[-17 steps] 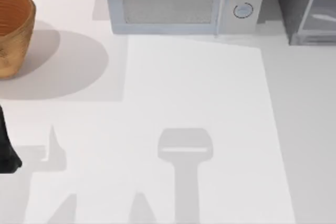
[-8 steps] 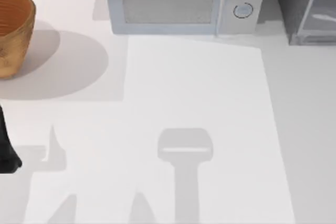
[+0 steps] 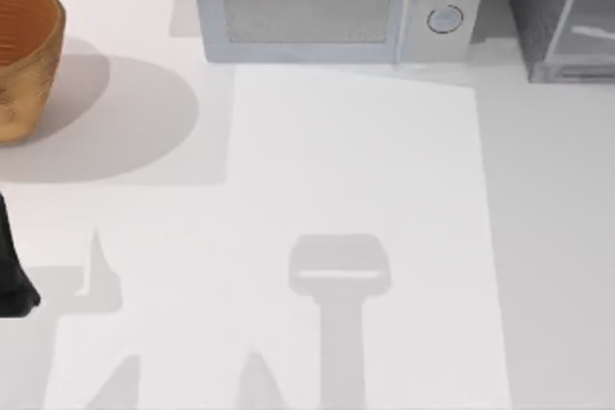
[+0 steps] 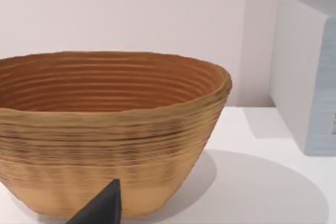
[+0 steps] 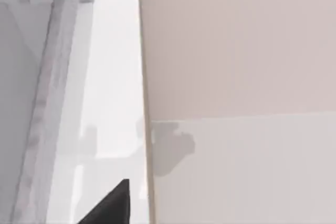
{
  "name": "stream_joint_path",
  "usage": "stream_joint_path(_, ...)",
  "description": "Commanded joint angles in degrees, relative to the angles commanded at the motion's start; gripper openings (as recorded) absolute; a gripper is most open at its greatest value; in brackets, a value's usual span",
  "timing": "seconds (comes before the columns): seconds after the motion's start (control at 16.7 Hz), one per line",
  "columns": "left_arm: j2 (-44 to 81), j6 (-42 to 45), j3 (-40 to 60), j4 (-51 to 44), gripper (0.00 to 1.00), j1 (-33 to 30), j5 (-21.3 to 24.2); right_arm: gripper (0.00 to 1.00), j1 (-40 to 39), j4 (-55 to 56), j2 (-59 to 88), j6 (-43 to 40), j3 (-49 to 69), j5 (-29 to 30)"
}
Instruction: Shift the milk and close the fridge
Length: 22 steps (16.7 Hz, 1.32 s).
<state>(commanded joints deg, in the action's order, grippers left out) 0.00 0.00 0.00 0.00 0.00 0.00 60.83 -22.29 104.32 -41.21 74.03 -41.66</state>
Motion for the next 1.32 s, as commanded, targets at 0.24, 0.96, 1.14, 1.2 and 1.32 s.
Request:
stream_joint_path(0.24,0.0,0.0,0.0,0.0,1.00,0.0,0.0,1.00,-7.4,6.3,0.2,6.1,-0.3,0.2)
stream_joint_path(0.96,0.0,0.0,0.0,0.0,1.00,0.0,0.0,1.00,-18.4,13.2,-3.6,15.0,-3.4,11.0)
stream_joint_path(1.14,0.0,0.0,0.0,0.0,1.00,0.0,0.0,1.00,-30.7,15.0,-4.7,22.1,-7.3,18.6)
stream_joint_path(1.2,0.0,0.0,0.0,0.0,1.00,0.0,0.0,1.00,-35.6,15.5,-4.8,24.8,-8.5,21.5)
stream_joint_path(1.32,0.0,0.0,0.0,0.0,1.00,0.0,0.0,1.00,-44.9,17.2,-5.5,30.1,-10.5,27.8)
